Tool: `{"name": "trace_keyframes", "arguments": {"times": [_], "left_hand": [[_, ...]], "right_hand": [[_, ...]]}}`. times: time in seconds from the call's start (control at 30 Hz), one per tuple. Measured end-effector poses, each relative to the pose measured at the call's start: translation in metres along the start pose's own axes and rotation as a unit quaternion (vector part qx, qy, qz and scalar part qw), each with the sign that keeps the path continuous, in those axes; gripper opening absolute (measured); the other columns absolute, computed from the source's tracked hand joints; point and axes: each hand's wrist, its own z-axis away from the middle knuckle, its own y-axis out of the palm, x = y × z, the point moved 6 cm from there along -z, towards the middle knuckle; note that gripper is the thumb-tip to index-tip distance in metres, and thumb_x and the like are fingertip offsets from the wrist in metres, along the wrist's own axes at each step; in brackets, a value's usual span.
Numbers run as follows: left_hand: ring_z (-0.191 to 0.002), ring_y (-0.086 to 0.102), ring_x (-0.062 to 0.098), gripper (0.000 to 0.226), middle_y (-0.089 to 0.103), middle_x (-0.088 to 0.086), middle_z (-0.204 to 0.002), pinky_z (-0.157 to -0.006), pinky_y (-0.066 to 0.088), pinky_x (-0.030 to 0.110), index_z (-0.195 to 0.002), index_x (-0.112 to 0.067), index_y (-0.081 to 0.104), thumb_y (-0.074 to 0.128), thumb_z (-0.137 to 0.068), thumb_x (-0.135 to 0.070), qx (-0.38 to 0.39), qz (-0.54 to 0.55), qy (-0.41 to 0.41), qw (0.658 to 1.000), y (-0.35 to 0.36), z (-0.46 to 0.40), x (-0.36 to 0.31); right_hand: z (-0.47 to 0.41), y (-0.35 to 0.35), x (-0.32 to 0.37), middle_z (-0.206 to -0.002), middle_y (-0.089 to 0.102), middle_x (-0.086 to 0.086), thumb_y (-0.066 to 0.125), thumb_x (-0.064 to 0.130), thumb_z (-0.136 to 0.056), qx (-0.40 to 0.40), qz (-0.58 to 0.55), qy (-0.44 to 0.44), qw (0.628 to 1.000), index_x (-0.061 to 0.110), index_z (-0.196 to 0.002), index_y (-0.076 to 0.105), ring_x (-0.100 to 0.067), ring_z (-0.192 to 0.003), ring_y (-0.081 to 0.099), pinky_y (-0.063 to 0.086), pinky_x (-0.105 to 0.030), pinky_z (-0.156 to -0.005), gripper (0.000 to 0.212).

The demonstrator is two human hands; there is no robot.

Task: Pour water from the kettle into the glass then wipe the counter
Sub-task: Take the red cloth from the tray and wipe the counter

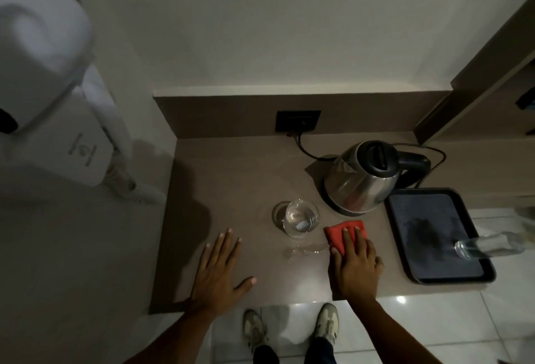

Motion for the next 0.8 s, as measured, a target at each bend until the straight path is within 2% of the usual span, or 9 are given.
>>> {"name": "trace_keyframes", "arguments": {"times": [0.23, 0.33, 0.43, 0.63, 0.8], "left_hand": [[-0.151, 0.007, 0.023, 0.089, 0.008, 0.005, -0.164, -0.118, 0.016, 0.05, -0.153, -0.021, 0.016, 0.035, -0.085, -0.075, -0.01, -0.005, -0.009, 1.0, -0.002, 0.0, 0.002], [-0.151, 0.008, 0.022, 0.086, 0.01, 0.005, -0.164, -0.117, 0.017, 0.051, -0.153, -0.022, 0.019, 0.041, -0.084, -0.068, -0.009, 0.012, -0.009, 1.0, -0.004, -0.005, 0.004], [-0.15, 0.011, 0.023, 0.087, 0.013, 0.005, -0.163, -0.116, 0.019, 0.051, -0.153, -0.023, 0.021, 0.046, -0.081, -0.064, -0.004, 0.016, -0.01, 1.0, -0.004, -0.005, 0.003], [-0.149, 0.016, 0.024, 0.087, 0.017, 0.006, -0.163, -0.115, 0.019, 0.05, -0.152, -0.022, 0.024, 0.05, -0.076, -0.055, -0.009, 0.016, -0.009, 1.0, -0.003, -0.001, 0.003], [-0.15, 0.014, 0.023, 0.087, 0.016, 0.005, -0.163, -0.116, 0.018, 0.049, -0.152, -0.024, 0.022, 0.05, -0.076, -0.055, -0.009, 0.009, -0.012, 1.0, -0.002, 0.0, 0.003]], "right_hand": [[0.024, 0.012, 0.021, -0.146, 0.044, -0.017, 0.041, 0.045, -0.088, 0.006, 0.009, -0.034, 0.999, 0.014, -0.139, 0.045, -0.042, -0.127, 0.042, 0.04, -0.056, -0.096, 0.059], [0.039, 0.026, 0.046, -0.146, 0.044, -0.016, 0.055, 0.037, -0.083, 0.03, 0.006, -0.054, 0.998, 0.016, -0.14, 0.045, -0.04, -0.125, 0.043, 0.041, -0.055, -0.096, 0.061], [0.051, 0.041, 0.082, -0.138, 0.05, -0.019, 0.069, 0.032, -0.075, 0.072, 0.001, -0.102, 0.992, 0.014, -0.137, 0.049, -0.041, -0.115, 0.051, 0.048, -0.052, -0.09, 0.068], [0.044, 0.04, 0.167, -0.123, 0.057, -0.015, 0.059, 0.036, -0.078, 0.078, 0.012, -0.17, 0.982, 0.014, -0.133, 0.05, -0.032, -0.095, 0.055, 0.049, -0.039, -0.074, 0.06], [0.047, 0.039, 0.157, -0.123, 0.057, -0.012, 0.062, 0.036, -0.071, 0.07, 0.026, -0.203, 0.976, 0.017, -0.132, 0.052, -0.03, -0.092, 0.054, 0.047, -0.039, -0.071, 0.064]]}}
